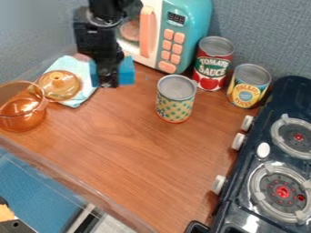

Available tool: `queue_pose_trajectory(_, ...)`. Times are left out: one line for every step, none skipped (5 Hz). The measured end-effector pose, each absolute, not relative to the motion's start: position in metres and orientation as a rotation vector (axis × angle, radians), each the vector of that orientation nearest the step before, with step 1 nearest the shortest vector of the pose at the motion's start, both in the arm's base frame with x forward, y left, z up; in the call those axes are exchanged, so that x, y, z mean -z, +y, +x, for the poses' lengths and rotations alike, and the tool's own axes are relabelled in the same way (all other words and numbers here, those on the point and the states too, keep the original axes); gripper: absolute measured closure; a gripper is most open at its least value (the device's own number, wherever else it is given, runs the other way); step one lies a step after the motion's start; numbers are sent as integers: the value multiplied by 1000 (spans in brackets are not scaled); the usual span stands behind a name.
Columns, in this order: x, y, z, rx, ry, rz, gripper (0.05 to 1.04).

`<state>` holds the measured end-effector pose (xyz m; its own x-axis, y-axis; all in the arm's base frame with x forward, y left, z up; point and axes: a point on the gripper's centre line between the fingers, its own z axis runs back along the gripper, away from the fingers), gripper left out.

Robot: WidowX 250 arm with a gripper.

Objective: Moved blue thing to the left side of the table

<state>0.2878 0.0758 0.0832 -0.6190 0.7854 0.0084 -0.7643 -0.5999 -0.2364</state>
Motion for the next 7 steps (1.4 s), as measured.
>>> queue_pose_trajectory(-79, 94, 305, -2480, -271, -128, 780)
queue_pose_trajectory(-66, 107, 316, -2722, -282, -100, 780)
queue_pose_trajectory(-44, 113, 326, -2891, -240, -23, 780)
queue_pose_trajectory(-16, 116, 338, -2943, -246, 52, 780)
queue_pose_trajectory(6, 113, 352, -2955, -216, 101, 780)
queue_pose_trajectory(15, 111, 371, -2929, -151, 95, 780)
queue_pose_trajectory(13, 112, 378, -2905, -145, 91, 718)
